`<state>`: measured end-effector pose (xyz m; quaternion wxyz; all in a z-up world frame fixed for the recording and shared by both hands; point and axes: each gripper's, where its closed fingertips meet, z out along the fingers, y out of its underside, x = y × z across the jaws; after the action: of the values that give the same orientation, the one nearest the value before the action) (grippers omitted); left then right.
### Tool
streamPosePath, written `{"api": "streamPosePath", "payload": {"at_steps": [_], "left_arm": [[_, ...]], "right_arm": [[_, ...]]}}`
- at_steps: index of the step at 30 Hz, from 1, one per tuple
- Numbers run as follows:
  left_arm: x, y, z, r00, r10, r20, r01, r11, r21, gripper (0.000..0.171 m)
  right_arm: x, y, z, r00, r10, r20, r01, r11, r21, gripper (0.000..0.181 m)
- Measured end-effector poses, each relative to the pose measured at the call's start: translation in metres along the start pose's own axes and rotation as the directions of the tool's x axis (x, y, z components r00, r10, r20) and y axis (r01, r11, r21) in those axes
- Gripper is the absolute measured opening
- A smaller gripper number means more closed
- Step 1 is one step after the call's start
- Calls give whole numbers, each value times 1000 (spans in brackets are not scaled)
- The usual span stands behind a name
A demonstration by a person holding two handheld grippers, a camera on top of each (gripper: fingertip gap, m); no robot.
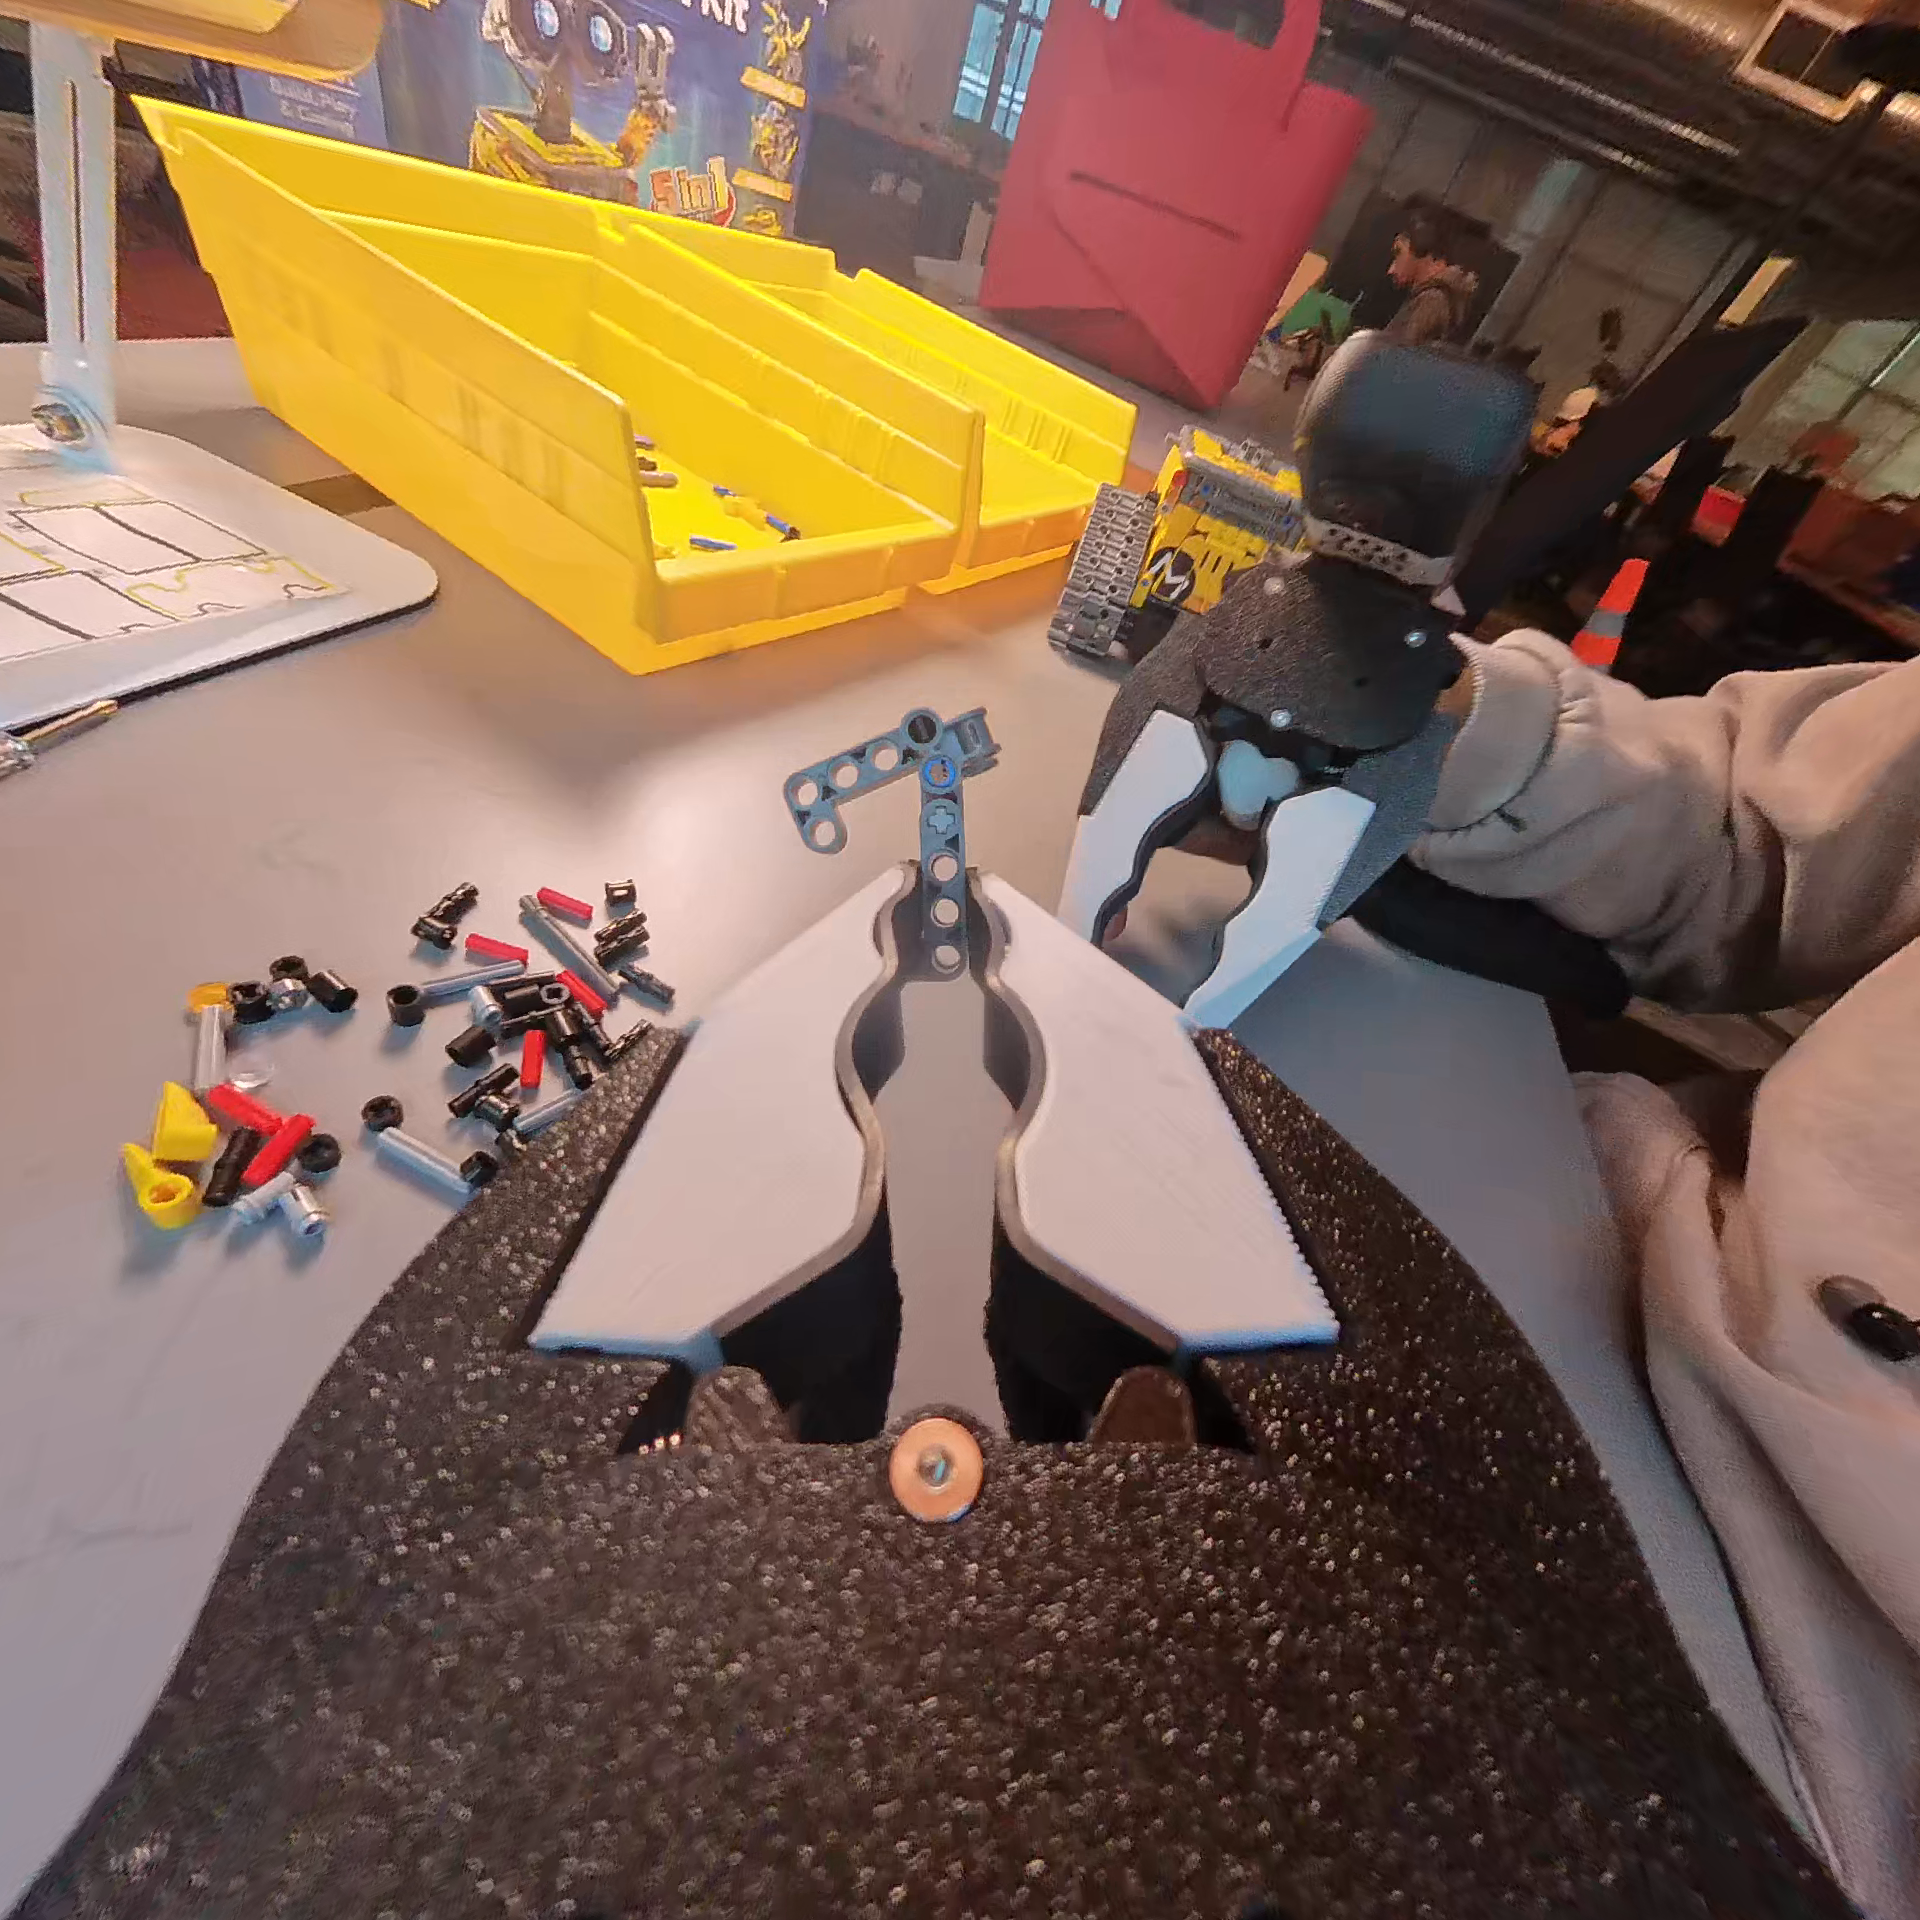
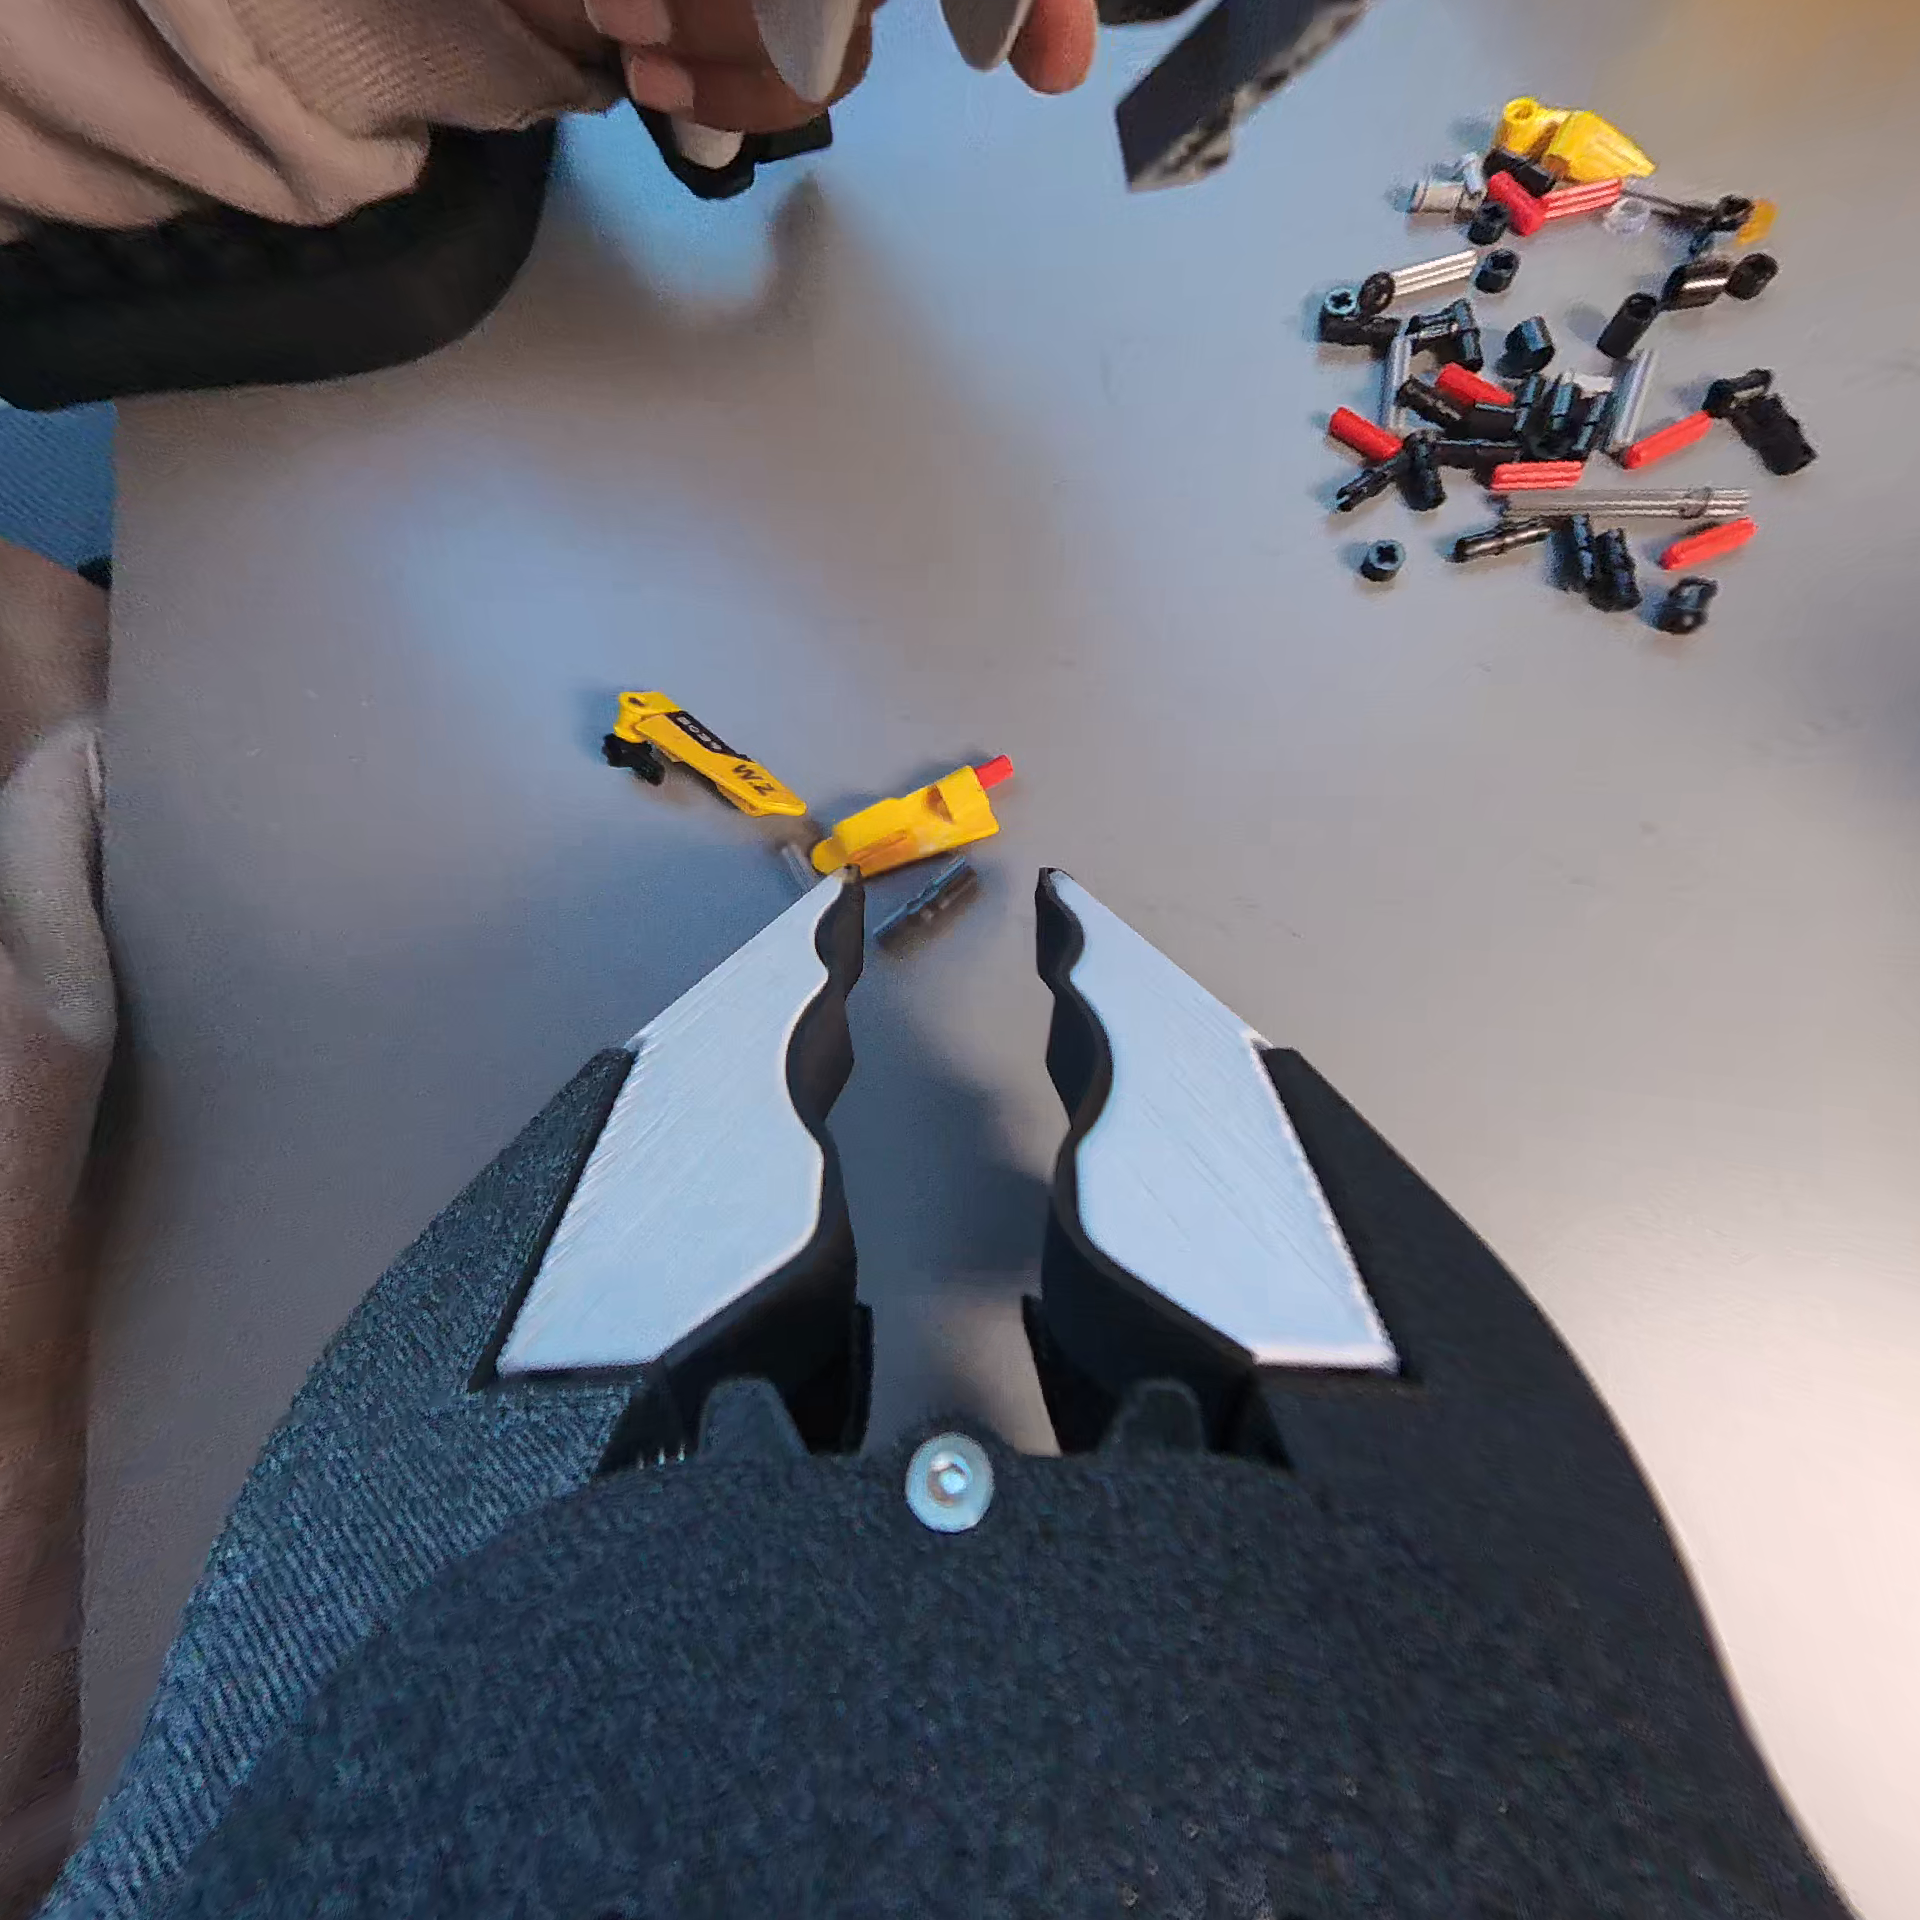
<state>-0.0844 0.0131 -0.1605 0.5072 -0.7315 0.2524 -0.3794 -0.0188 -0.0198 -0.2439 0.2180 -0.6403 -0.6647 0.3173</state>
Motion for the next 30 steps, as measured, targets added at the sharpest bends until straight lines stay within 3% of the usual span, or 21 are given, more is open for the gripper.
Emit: {"api": "streamPosePath", "payload": {"at_steps": [3,5,10,12,14,16,19,21,24,28,29,30], "left_arm": [[2,7,5,1000,30,5,-30,999,-37,7],[4,9,7,999,41,-2,-41,998,-47,7],[7,11,8,998,56,-6,-56,997,-61,6],[7,9,7,998,68,2,-68,996,-55,6],[6,9,7,997,76,9,-75,996,-54,6],[6,9,7,997,76,12,-75,996,-55,6],[4,13,9,997,80,19,-78,995,-68,7],[2,15,10,996,86,25,-84,993,-80,7],[3,17,10,995,97,28,-94,992,-89,7],[4,17,10,993,115,29,-112,989,-92,7],[5,16,10,993,117,27,-114,989,-92,7],[5,16,10,993,117,24,-115,989,-91,7]], "right_arm": [[-6,6,7,999,-31,-26,29,997,-76,29],[2,10,9,992,-71,-103,60,992,-109,14],[5,11,6,990,-102,-93,92,989,-112,4],[25,2,-8,982,-104,-161,94,994,-63,4],[67,-25,-48,949,-35,-314,60,996,70,4],[132,-45,-110,839,41,-543,57,985,164,5],[228,-37,-184,607,125,-785,-10,989,150,5],[272,-25,-208,485,139,-864,-66,990,122,5],[304,-18,-225,359,111,-927,-94,992,82,12],[294,-26,-225,366,121,-923,-28,993,119,17],[280,-33,-216,424,110,-899,17,991,129,17],[258,-41,-200,530,85,-844,71,987,144,17]]}}
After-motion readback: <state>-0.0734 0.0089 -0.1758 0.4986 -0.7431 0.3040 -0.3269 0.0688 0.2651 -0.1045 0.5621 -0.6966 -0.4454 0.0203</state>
